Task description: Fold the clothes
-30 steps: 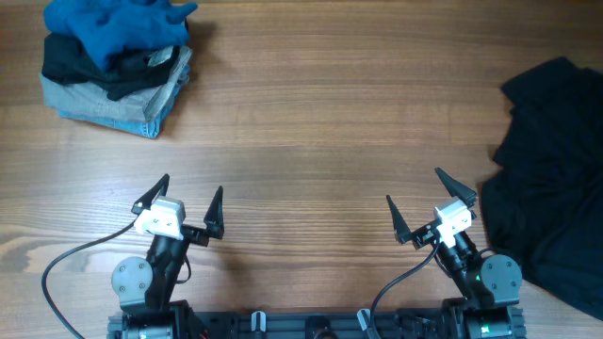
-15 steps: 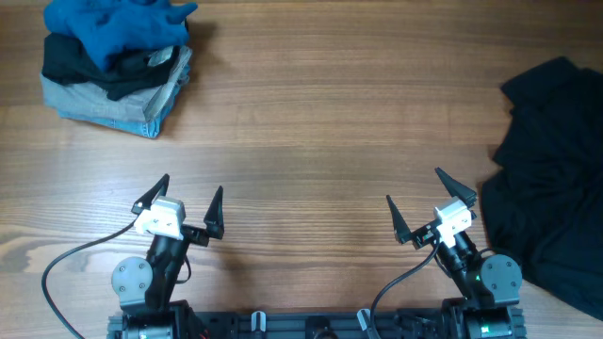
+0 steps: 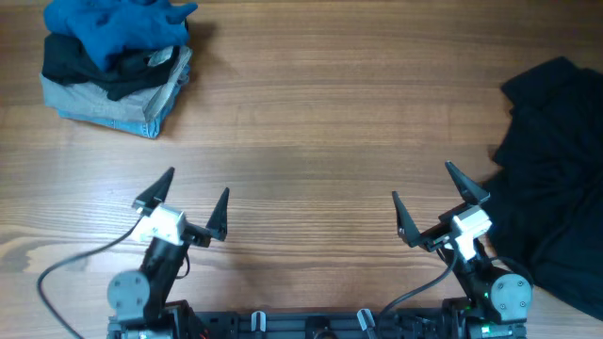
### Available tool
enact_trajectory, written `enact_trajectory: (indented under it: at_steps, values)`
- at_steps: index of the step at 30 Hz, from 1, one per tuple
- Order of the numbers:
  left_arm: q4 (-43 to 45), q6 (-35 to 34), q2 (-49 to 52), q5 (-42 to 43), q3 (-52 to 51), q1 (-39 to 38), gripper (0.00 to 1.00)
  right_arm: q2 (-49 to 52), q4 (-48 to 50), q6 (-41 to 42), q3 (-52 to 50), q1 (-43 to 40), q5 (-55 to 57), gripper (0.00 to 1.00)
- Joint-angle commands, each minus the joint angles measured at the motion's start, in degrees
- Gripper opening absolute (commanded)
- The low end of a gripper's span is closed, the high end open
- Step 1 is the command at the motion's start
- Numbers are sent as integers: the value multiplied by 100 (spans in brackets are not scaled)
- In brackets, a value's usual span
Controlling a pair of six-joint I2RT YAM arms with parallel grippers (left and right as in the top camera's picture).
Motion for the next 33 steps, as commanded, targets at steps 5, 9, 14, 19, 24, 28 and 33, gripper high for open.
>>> enact_trajectory:
  at_steps: [5,9,14,19,24,28,33]
  values:
    - [-2074,-1012,1104,-153,2218,-28,100,2426,-2411,951,2675,28,-678,100]
    - [-4645,-1010,3510,-238,4754,-28,100,5213,-4699,817,5193,28,-1123,100]
    - [-6467,-999,5775,-249,6865,-31,100,7259,-6929,-476,7622,9,-723,100]
    - [-6454,-1010,6411,238,6983,-28,100,8590,-6734,1163,7681,-1165,1773,100]
    - [-6568,-1003,6542,234,6981,-28,97,10107,-6358,2000,7681,-2568,2417,79]
    - [-6723,-986,6542,216,6981,-31,96,11031,-5834,1676,7678,-2850,2210,79]
    - [-6776,-988,6542,216,6981,-31,95,11665,-5582,1700,7672,-2734,2461,59]
